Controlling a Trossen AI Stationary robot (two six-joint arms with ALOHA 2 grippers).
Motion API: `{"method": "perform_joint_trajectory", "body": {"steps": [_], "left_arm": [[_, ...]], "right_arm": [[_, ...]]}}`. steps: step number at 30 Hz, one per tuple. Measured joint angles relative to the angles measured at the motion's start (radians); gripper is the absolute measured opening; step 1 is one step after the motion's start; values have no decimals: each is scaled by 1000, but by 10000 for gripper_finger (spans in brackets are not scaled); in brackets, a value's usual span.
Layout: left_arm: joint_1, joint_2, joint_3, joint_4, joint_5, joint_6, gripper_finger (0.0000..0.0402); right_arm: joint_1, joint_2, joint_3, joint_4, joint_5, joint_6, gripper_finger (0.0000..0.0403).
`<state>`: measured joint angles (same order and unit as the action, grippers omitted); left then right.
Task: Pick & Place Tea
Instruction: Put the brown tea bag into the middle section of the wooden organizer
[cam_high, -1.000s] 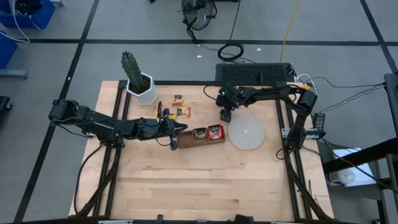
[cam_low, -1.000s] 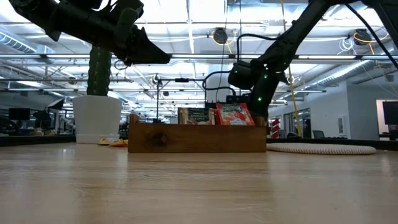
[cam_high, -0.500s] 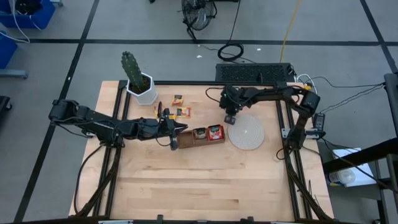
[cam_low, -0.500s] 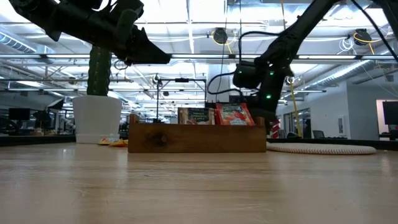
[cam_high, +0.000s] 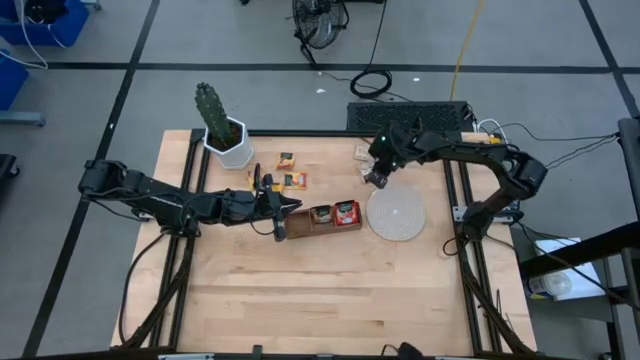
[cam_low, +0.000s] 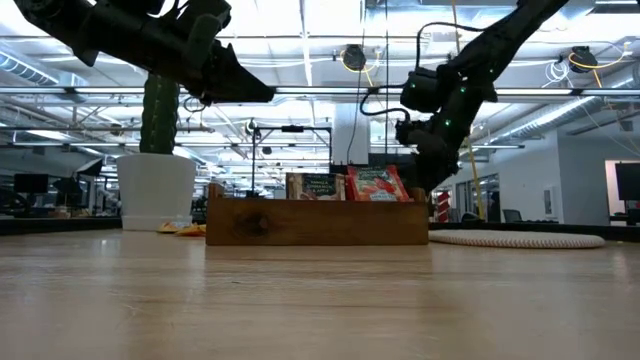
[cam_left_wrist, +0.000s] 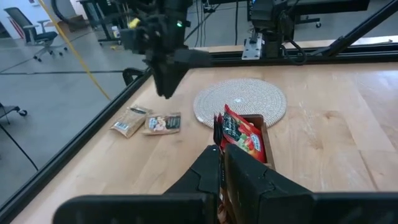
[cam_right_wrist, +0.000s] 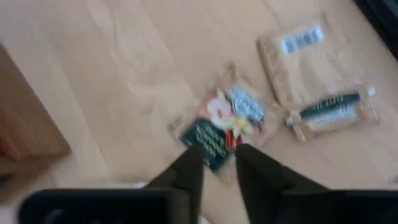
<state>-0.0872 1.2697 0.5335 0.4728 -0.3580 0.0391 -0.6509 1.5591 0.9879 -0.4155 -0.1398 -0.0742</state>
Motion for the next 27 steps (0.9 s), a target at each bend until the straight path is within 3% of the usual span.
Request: {"method": "perform_joint_trajectory", "body": {"steps": [7, 11, 14, 19, 27], "left_arm": [[0, 0, 0, -5, 4, -22, 31], [0, 0, 0, -6, 19, -20, 31], [0, 0, 0, -6, 20, -19, 31], [1, 0, 0, -6, 20, -18, 31], [1, 0, 0, -5, 20, -18, 31]], "right_arm": [[-31, 135, 1, 70, -75, 88, 228], [-30, 217, 4, 138, -97, 118, 265], [-31, 256, 13, 182, -116, 140, 267], [-28, 259, 21, 168, -31, 157, 235], [-36, 260, 21, -87, 84, 140, 180]]}}
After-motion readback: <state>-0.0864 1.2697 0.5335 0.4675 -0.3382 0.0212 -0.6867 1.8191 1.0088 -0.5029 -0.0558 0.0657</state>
